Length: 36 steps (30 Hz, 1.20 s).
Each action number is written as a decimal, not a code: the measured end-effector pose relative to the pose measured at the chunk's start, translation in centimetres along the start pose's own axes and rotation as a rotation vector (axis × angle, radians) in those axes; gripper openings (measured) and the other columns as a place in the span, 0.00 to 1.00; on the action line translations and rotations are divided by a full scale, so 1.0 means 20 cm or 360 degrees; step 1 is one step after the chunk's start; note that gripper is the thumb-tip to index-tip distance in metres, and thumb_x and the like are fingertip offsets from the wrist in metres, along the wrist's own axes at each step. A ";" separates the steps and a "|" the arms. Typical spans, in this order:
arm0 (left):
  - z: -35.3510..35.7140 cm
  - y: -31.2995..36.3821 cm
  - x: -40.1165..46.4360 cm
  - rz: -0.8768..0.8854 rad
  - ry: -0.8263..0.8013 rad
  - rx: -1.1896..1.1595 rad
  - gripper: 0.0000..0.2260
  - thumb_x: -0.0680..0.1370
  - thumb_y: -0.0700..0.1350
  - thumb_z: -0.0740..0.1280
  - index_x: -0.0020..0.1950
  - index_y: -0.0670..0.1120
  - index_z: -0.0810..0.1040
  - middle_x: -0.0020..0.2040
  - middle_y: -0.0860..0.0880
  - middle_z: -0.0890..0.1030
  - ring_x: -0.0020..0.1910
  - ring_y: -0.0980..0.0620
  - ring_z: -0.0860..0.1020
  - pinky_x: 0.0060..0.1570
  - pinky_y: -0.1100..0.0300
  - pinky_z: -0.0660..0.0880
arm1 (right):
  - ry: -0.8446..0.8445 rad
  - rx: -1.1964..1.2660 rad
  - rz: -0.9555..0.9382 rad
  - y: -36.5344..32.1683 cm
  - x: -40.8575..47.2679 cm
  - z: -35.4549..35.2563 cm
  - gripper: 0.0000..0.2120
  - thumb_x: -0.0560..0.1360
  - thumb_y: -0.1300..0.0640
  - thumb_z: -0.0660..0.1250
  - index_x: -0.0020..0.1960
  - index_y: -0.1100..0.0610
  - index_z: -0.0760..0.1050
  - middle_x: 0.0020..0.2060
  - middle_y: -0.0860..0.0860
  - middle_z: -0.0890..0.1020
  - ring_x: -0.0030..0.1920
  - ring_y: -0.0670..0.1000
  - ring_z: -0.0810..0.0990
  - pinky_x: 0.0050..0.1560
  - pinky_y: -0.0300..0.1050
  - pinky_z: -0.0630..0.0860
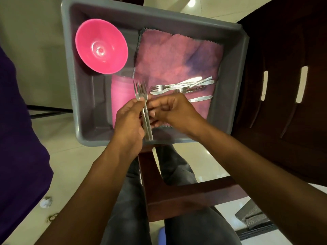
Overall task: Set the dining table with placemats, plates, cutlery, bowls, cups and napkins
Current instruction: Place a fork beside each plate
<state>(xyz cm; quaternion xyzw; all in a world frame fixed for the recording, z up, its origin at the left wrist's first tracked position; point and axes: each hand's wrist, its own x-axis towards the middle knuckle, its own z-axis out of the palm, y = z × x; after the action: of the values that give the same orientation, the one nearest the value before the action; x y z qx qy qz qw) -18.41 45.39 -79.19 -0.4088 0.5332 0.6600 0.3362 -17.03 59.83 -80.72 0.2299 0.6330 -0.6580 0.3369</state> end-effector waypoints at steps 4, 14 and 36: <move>-0.02 -0.01 -0.01 -0.0036 0.0078 -0.0104 0.09 0.86 0.43 0.62 0.60 0.43 0.80 0.53 0.41 0.87 0.51 0.44 0.87 0.52 0.50 0.85 | 0.0293 -0.0258 -0.0026 0.07 0.00 -0.04 0.06 0.78 0.66 0.71 0.53 0.59 0.85 0.43 0.54 0.88 0.42 0.53 0.87 0.48 0.55 0.86; -0.06 -0.06 0.00 0.0050 0.0066 0.0242 0.08 0.85 0.39 0.65 0.61 0.43 0.82 0.44 0.44 0.87 0.36 0.52 0.82 0.37 0.61 0.80 | 0.0634 -0.1794 -0.0396 0.16 0.33 -0.28 0.10 0.75 0.57 0.70 0.55 0.53 0.81 0.51 0.54 0.80 0.55 0.58 0.78 0.51 0.48 0.74; 0.00 -0.11 -0.02 -0.0131 0.0089 -0.0157 0.24 0.84 0.64 0.57 0.55 0.47 0.83 0.48 0.46 0.85 0.50 0.45 0.84 0.55 0.48 0.81 | 0.0345 -0.0207 -0.0014 0.02 -0.11 0.05 0.03 0.74 0.64 0.77 0.45 0.60 0.84 0.40 0.55 0.87 0.41 0.54 0.86 0.48 0.49 0.85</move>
<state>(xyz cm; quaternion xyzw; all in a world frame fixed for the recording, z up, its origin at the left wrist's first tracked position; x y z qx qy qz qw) -16.24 45.94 -79.78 -0.4648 0.4920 0.6594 0.3273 -15.10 59.15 -79.23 0.2744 0.7081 -0.5883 0.2778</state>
